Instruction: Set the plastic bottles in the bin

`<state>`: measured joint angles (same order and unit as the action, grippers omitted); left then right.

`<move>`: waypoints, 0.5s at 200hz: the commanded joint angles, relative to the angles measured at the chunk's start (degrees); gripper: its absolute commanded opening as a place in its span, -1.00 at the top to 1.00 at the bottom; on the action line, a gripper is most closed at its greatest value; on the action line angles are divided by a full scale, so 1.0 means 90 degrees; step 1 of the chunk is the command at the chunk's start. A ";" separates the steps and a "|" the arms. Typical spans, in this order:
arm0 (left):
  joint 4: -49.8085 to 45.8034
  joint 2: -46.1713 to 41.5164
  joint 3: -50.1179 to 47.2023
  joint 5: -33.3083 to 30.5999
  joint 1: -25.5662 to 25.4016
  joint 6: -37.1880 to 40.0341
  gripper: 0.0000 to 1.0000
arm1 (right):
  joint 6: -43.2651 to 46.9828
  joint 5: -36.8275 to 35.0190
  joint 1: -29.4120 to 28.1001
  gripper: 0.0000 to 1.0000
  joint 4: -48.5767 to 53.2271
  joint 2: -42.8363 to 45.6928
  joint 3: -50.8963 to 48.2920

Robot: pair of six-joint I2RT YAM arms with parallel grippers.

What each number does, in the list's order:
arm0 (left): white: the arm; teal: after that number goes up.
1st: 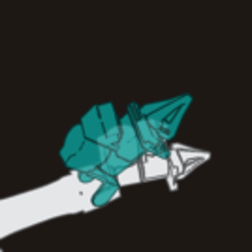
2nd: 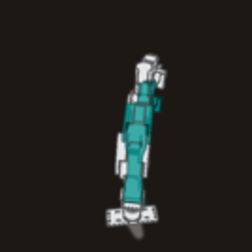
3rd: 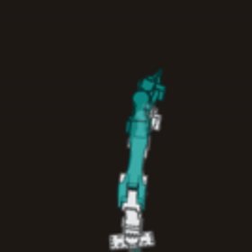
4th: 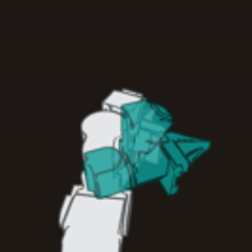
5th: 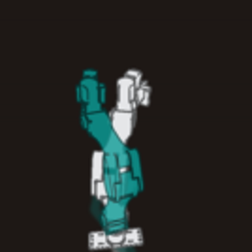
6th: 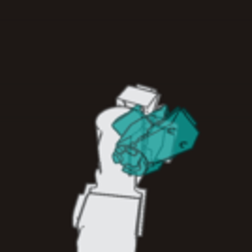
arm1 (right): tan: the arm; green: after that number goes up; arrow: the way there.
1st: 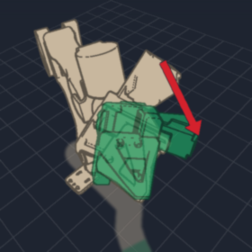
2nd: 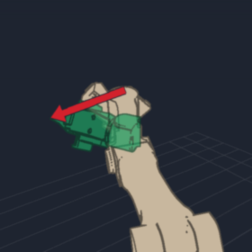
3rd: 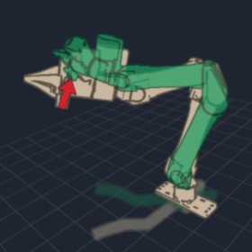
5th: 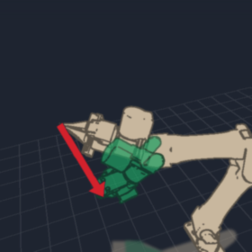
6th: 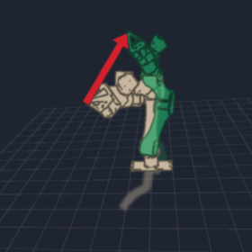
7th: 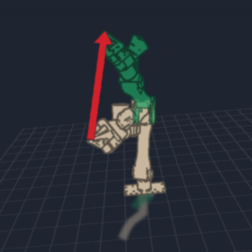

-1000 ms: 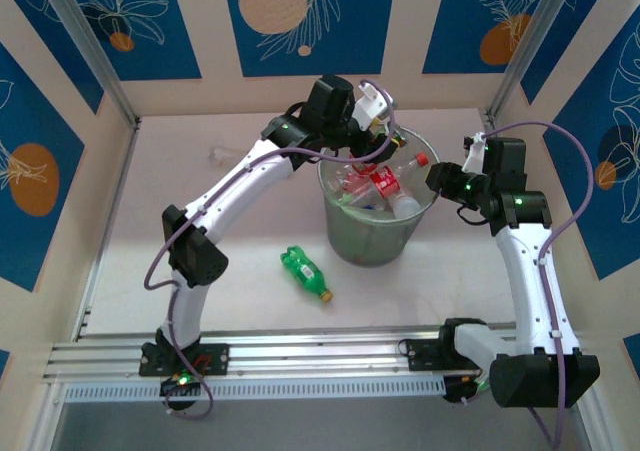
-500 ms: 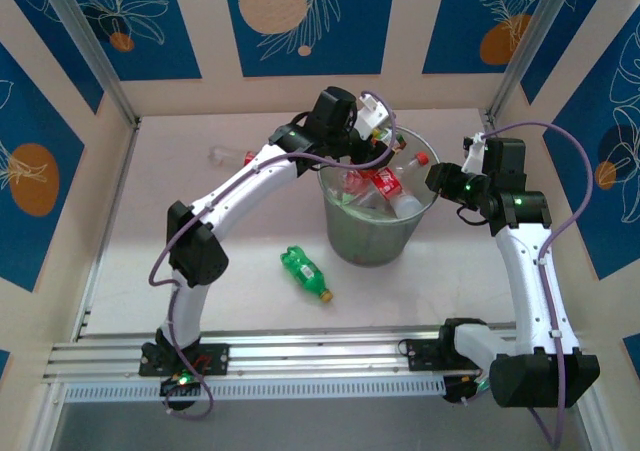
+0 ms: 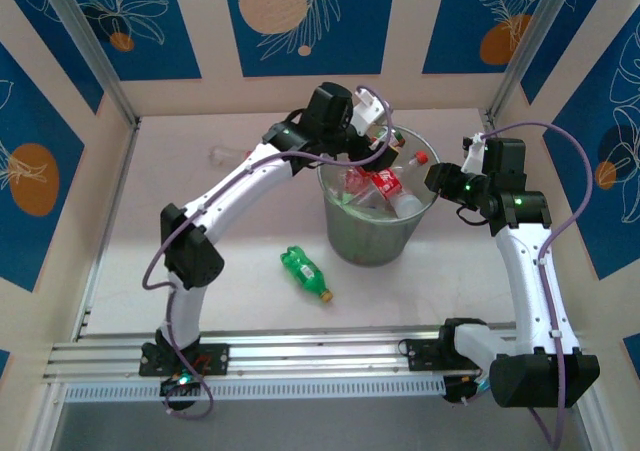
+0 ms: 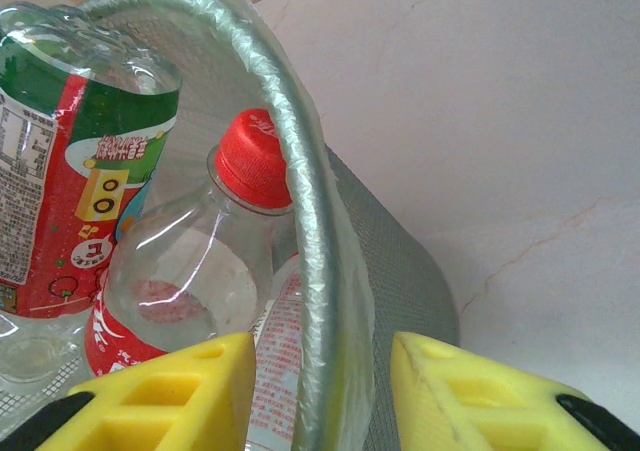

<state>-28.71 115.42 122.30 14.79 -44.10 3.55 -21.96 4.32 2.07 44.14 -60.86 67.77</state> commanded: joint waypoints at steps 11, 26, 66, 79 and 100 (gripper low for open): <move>-0.0106 -0.0900 0.0111 -0.0434 0.0113 0.0196 -0.92 | -0.0023 0.0172 -0.0005 0.16 -0.0051 0.0048 0.0102; -0.0130 -0.1207 -0.0294 -0.0683 0.0211 0.0139 -0.92 | -0.0047 0.0180 -0.0013 0.16 -0.0063 0.0049 0.0107; -0.0143 -0.2351 -0.1977 -0.1097 0.0726 -0.0657 -0.91 | -0.0032 0.0146 -0.0044 0.15 -0.0041 0.0062 0.0138; -0.0067 -0.2881 -0.2843 -0.1342 0.0810 -0.0902 -0.90 | -0.0015 0.0110 -0.0044 0.15 -0.0012 0.0073 0.0153; -0.0412 -0.3795 -0.4094 -0.1929 0.0846 -0.1481 -0.89 | 0.0045 0.0009 -0.0044 0.13 0.0060 0.0092 0.0181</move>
<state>-28.62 88.16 95.46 4.03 -36.69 -2.50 -22.13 4.54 1.89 44.18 -60.86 67.79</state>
